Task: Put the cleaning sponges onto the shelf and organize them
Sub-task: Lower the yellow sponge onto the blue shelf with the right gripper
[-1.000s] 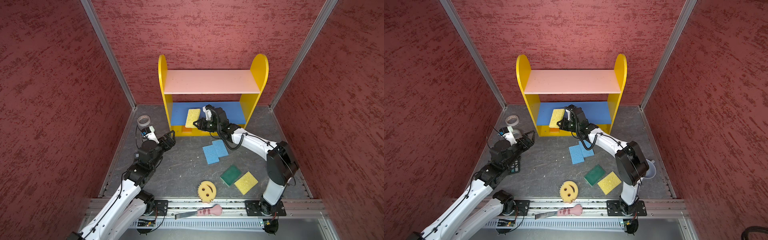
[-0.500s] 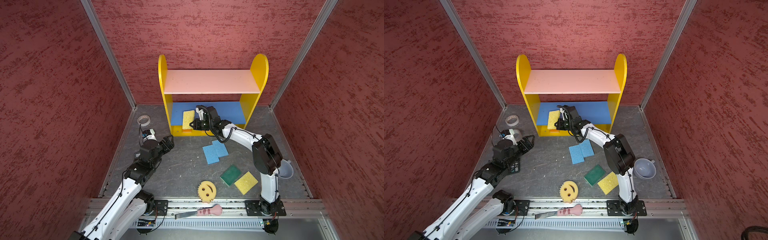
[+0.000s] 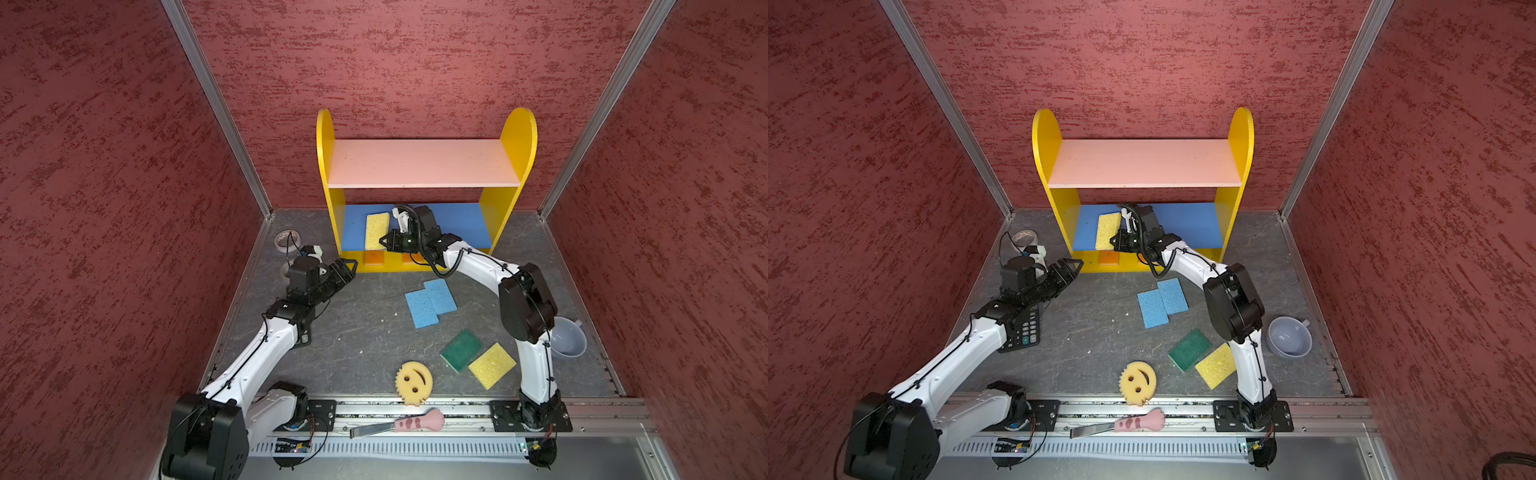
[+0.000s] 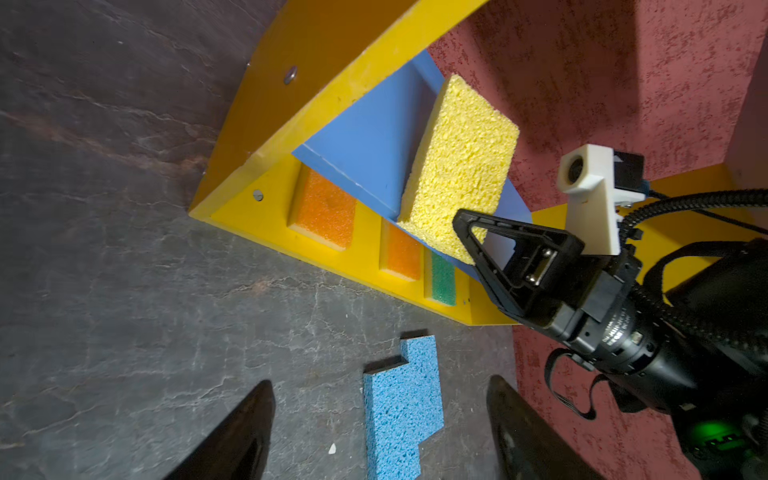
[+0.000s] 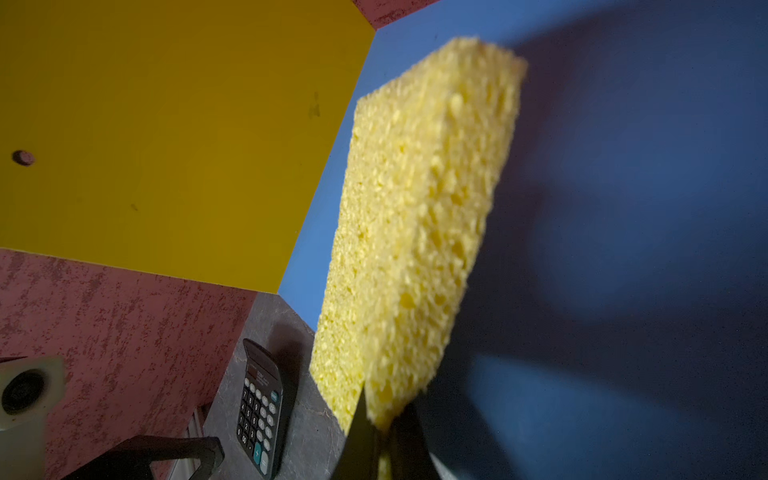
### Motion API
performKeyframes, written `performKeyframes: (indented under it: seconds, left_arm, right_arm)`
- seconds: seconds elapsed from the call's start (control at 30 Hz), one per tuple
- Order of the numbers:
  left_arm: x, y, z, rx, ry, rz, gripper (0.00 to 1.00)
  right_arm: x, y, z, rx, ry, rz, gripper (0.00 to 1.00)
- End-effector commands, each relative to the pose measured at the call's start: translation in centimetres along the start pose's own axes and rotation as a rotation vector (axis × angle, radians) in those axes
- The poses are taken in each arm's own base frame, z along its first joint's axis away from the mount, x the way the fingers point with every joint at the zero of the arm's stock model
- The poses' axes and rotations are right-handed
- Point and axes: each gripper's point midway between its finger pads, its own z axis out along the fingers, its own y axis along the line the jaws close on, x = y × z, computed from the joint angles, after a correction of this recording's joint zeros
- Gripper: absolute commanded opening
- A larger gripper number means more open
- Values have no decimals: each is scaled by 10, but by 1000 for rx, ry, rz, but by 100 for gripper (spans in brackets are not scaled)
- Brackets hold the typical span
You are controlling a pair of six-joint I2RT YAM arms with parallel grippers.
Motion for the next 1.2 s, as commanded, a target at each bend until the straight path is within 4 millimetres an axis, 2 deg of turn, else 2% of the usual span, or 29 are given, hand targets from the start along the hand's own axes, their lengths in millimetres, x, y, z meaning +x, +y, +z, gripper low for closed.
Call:
performKeyframes:
  seconds: [0.0, 0.2, 0.5, 0.77, 0.9, 1.03, 1.17]
  left_arm:
    - [-10, -32, 3, 127, 13, -2, 78]
    - [-9, -29, 12, 125, 29, -23, 78]
    - [-4, -25, 19, 114, 53, -41, 78]
    - [6, -23, 23, 111, 82, -46, 78]
    - [8, -22, 21, 112, 85, -43, 78]
    - [9, -21, 18, 106, 78, -35, 78]
    - [10, -17, 16, 95, 75, -37, 78]
  right_arm:
    - [-8, 0, 6, -8, 1, -17, 0]
    - [-5, -8, 15, 16, 28, -20, 0]
    - [-10, -29, 10, 153, 16, -66, 35]
    - [-12, -39, 9, 216, 13, -88, 47]
    - [-16, -42, 3, 252, -5, -90, 57]
    - [-19, -41, -7, 266, -32, -92, 60]
    - [-18, -35, -9, 242, -30, -90, 55]
